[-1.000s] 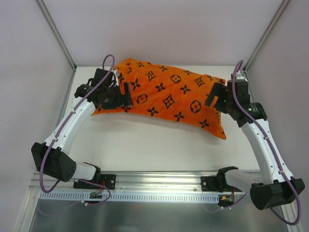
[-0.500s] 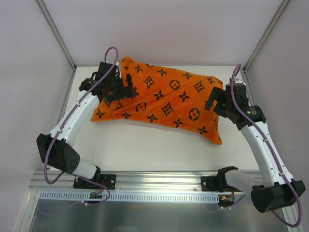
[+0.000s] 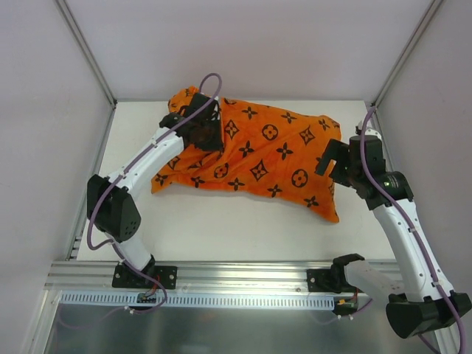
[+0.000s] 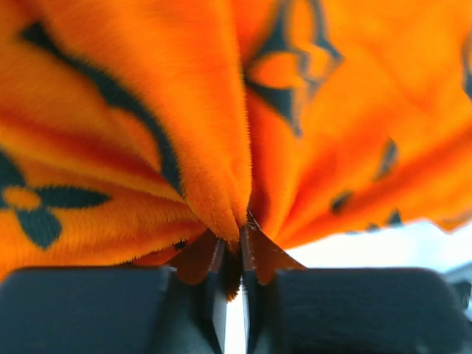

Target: Remove the pillowcase from the pillow

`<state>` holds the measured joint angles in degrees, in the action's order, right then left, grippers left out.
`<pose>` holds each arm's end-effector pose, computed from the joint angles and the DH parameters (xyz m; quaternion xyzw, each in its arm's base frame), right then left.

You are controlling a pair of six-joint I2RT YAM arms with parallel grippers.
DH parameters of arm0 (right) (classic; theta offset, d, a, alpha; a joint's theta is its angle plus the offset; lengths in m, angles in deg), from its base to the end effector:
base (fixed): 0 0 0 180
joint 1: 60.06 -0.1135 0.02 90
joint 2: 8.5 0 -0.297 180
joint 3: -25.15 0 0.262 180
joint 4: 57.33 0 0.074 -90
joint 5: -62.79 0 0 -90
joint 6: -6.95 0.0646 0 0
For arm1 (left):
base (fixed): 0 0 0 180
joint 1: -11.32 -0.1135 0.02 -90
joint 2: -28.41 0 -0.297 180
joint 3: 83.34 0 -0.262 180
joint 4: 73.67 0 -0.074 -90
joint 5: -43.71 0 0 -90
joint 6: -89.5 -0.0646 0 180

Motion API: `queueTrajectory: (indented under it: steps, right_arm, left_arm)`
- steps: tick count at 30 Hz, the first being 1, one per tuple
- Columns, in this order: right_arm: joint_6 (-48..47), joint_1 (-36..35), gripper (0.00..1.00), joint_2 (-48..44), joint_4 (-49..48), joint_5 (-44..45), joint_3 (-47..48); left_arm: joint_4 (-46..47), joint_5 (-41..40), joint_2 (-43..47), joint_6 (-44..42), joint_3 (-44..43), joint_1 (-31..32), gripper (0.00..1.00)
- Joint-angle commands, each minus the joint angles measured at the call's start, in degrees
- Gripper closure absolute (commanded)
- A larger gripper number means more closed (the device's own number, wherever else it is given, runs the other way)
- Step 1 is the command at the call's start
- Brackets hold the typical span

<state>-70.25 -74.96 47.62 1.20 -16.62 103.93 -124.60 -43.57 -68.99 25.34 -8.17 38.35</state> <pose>0.2037 0.0419 0.3804 0.0257 0.8873 0.0287 0.4596 0.3714 -0.1929 0.3466 0.0189 0.9184 -0.1952 0.3437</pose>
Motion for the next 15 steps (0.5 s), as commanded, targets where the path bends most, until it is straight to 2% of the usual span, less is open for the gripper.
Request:
queueTrajectory:
  steps: [1,3,5,7,8,9,11,13,15]
  right_arm:
    - [0.03,-0.22,0.01,-0.66,0.93,1.37,-0.06]
    - [0.12,-0.31,0.01,-0.13,0.67,0.84,0.03]
    - [0.12,-0.31,0.01,0.22,0.4,0.14,0.12]
    - [-0.4,-0.31,0.01,0.48,0.58,-0.48,0.29]
    - [-0.67,-0.31,0.01,0.31,0.67,-0.83,0.29]
    - [-1.28,-0.31,0.01,0.05,0.84,-1.27,0.29]
    - [-2.16,-0.4,0.01,-0.74,0.32,-2.23,0.12]
    - [-3.39,-0.48,0.01,-1.36,-0.73,-4.52,-0.23]
    - [-4.62,-1.71,0.01,-1.98,-2.75,-7.32,0.02]
  left_arm:
    - [2.0,7.02,1.17,2.71,-2.63,7.5,0.97]
    - [2.8,9.3,0.82,3.07,-3.41,13.37,0.99]
    - [3.5,10.81,-0.06,3.25,-4.73,16.29,0.98]
    - [3.42,13.27,0.28,2.98,-5.26,18.32,0.89]
    - [3.41,13.97,0.98,2.81,-5.0,18.33,0.81]
    - [3.41,13.28,2.9,2.11,-4.48,18.15,0.48]
    - [3.41,12.4,5.37,1.14,-2.9,17.45,0.19]
    - [3.42,12.31,9.15,0.96,-0.97,16.22,0.18]
    - [3.5,12.48,13.19,2.45,2.18,13.42,0.23]
